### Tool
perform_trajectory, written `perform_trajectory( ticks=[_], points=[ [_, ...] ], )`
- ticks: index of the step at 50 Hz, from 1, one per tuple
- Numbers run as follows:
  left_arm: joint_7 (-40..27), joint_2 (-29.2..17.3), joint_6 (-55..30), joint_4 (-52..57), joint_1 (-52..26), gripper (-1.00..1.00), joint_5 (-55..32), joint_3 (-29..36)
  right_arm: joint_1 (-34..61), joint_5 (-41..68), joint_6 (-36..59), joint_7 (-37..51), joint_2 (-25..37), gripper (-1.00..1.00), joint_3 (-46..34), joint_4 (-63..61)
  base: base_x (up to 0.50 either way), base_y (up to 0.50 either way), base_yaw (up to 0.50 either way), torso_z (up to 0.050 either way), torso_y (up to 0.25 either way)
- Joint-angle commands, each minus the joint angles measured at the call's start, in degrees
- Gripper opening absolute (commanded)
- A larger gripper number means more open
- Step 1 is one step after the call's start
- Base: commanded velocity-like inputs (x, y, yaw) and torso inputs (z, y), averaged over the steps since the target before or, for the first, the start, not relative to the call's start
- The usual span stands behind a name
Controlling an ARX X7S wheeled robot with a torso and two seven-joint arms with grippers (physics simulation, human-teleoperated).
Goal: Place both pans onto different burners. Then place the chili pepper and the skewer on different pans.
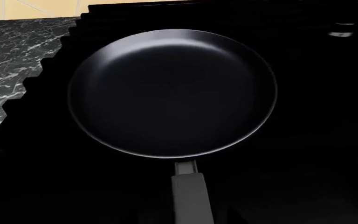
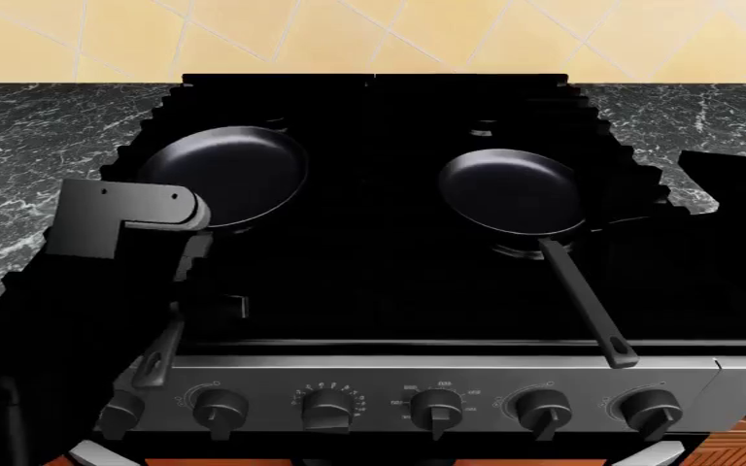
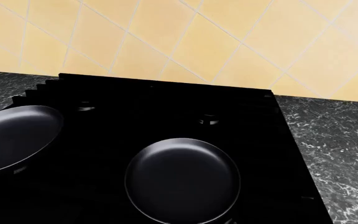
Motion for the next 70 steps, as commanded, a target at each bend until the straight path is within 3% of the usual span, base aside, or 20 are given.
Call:
perform_trajectory(
  ticks=[1, 29, 50, 70],
  points=[
    [-6.27, -0.36, 0.77, 0.22, -0.50, 1.00, -3.21, 1.34, -0.31, -0.36, -0.63, -0.98, 0.37, 1.00, -0.66, 0.01, 0.00, 0.00, 0.00, 0.000, 0.000],
    [-20.40, -7.65, 15.72, 17.86, -6.62, 1.00, -23.04, -6.25, -4.36, -5.30, -0.67, -5.88, -1.03, 1.00, 3.02, -1.54, 0.00, 0.00, 0.00, 0.000, 0.000],
    [-18.44, -7.21, 18.03, 18.87, -6.08, 1.00, -22.49, -4.14, -4.62, -8.85, 0.37, -7.85, -1.14, 1.00, 3.72, -2.45, 0.00, -0.01, 0.00, 0.000, 0.000],
    [-17.52, -7.58, 18.69, 18.75, -6.41, 1.00, -20.77, -2.51, -5.29, -9.07, -0.23, -9.04, -0.69, 1.00, 4.26, -2.82, -0.34, -0.40, 0.00, 0.000, 0.001]
  ],
)
